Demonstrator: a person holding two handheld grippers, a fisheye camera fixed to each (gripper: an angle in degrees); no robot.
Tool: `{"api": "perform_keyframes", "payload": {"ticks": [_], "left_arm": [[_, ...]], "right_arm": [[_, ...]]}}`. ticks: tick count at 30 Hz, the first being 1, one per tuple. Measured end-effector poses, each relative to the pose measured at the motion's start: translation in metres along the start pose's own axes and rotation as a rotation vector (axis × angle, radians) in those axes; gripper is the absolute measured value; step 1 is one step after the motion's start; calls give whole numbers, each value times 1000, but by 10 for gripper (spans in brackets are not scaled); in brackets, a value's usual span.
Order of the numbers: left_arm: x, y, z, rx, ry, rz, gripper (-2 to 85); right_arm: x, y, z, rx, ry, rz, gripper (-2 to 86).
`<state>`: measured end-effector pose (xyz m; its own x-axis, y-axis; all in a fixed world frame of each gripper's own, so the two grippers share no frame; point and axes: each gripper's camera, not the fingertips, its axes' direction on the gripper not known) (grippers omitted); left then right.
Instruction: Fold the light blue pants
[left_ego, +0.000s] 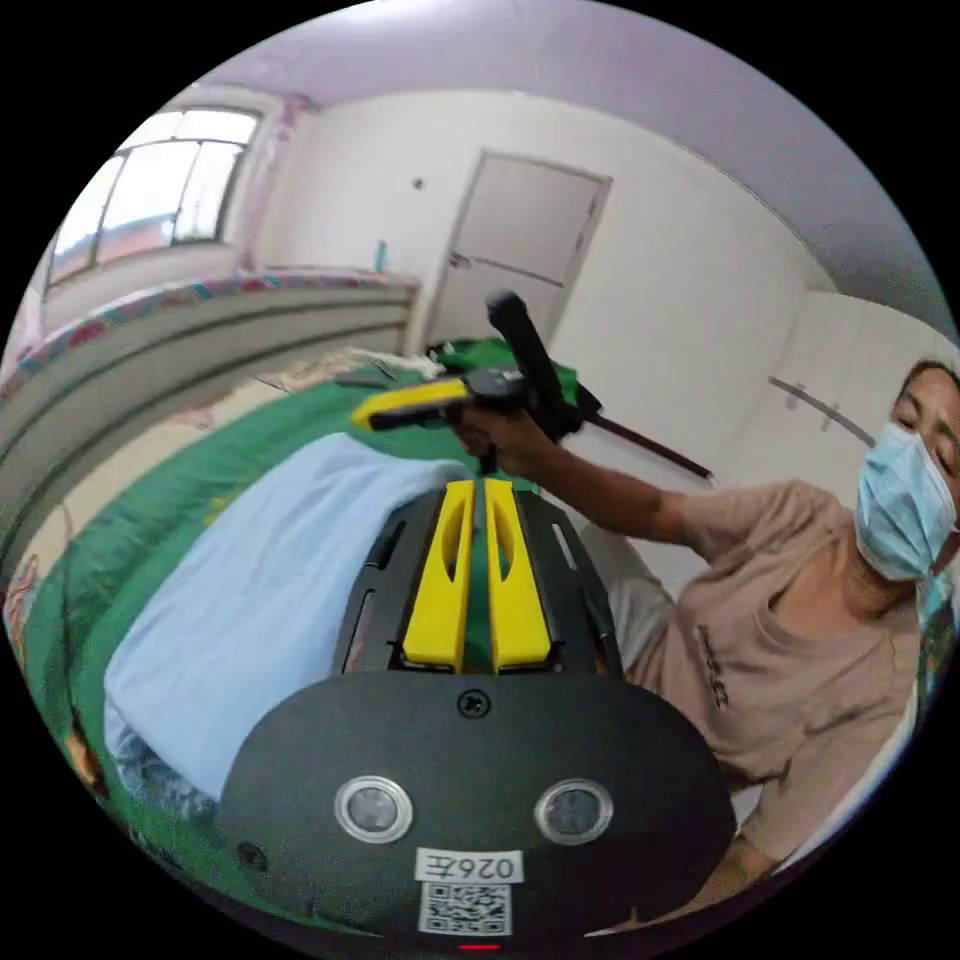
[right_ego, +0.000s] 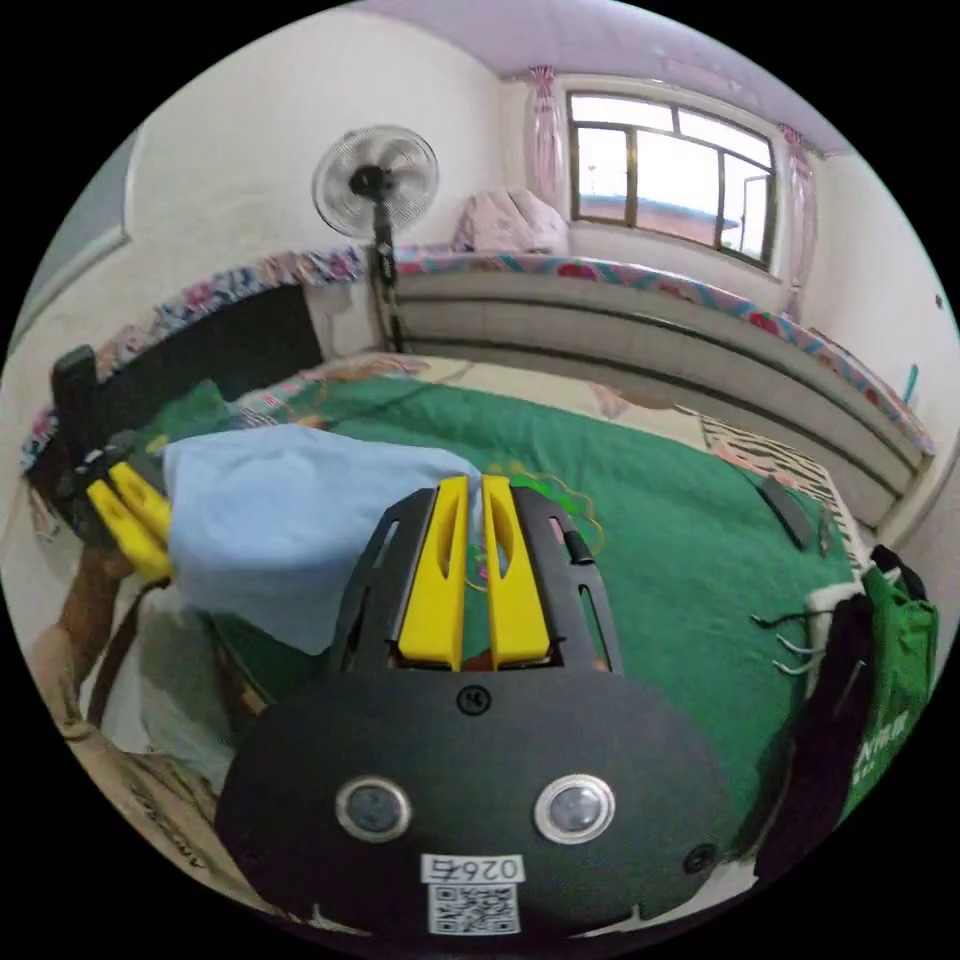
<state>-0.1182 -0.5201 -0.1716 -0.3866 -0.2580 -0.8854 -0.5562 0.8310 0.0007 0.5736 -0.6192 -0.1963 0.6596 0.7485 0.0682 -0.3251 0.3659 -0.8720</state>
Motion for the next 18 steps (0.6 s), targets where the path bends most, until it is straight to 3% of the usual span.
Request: {"api": "perform_keyframes", "payload": {"ticks": [1,3,6,11,14,18], "left_arm": [[-12,14,25,-83,132,27,16],[-27,32,35,-83,180,44,10],[-58,56,0,52,38,-4,-6],[-127,124,-68,80,-519,-430,-4],[-150,159,-80,16,-590,-600,29],[-159,159,-69,9,-486,-586,83]], "right_arm": [[2,7,11,-23,70,9,-10],[12,32,41,-79,159,37,-4],[19,31,55,-100,-66,71,15],[-21,18,72,4,-237,-16,26],[-69,14,95,-27,-332,-143,39],[-126,19,115,-48,-404,-268,68]]}}
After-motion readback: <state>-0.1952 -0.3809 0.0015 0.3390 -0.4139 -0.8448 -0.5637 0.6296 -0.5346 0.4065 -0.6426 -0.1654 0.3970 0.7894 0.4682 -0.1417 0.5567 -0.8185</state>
